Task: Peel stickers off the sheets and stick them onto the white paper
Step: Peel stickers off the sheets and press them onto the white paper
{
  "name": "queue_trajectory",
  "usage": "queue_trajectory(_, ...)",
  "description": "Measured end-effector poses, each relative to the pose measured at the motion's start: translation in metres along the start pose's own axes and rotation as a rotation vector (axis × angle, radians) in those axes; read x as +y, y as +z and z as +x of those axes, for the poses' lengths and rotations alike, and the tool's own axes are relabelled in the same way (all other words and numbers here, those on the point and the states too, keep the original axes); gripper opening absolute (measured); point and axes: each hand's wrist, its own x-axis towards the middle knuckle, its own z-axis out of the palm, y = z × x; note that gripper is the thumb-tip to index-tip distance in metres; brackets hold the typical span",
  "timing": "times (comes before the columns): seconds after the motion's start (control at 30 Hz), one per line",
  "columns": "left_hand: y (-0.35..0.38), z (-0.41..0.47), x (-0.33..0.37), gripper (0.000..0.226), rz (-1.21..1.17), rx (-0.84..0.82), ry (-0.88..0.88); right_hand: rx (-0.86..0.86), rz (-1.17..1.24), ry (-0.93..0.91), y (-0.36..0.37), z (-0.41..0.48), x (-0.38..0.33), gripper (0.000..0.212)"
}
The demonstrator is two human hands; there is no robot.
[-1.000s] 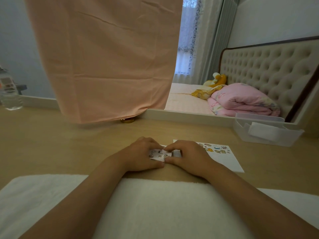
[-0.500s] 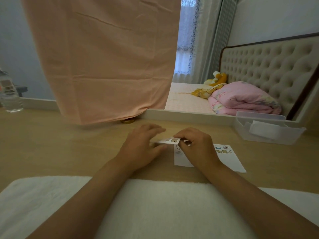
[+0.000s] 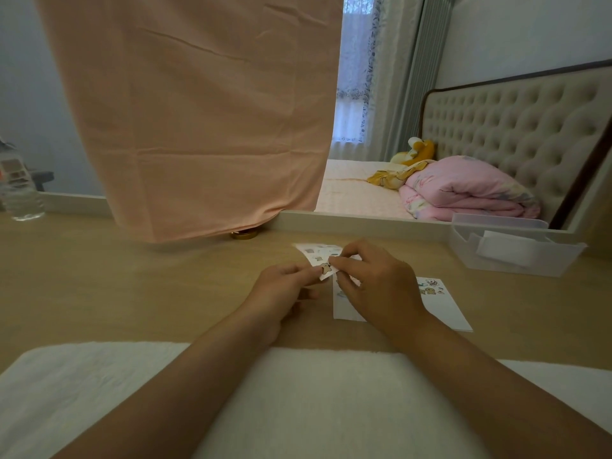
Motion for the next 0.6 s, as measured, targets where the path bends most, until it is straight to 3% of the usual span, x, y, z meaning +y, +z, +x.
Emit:
queue_trajectory(0.13,-0.0022,0.0029,-0.0021,0.017,0.015,0.030,0.030,-0.163,0.247,0.188,-0.0008,-0.0016,-0.0076,0.027)
queue_trajectory(0.23,-0.0019,0.0018,-0.0007,0.018,0.001,0.031,0.071,-0.178,0.380,0.275,0.0014,0.0000,-0.0071,0.016)
queue_trajectory(0.6,0.0023,-0.0013,-0.0024,0.015,0.033,-0.058,0.174,-0.107,0.445,0.395,0.0011,0.0037,-0.0070,0.008)
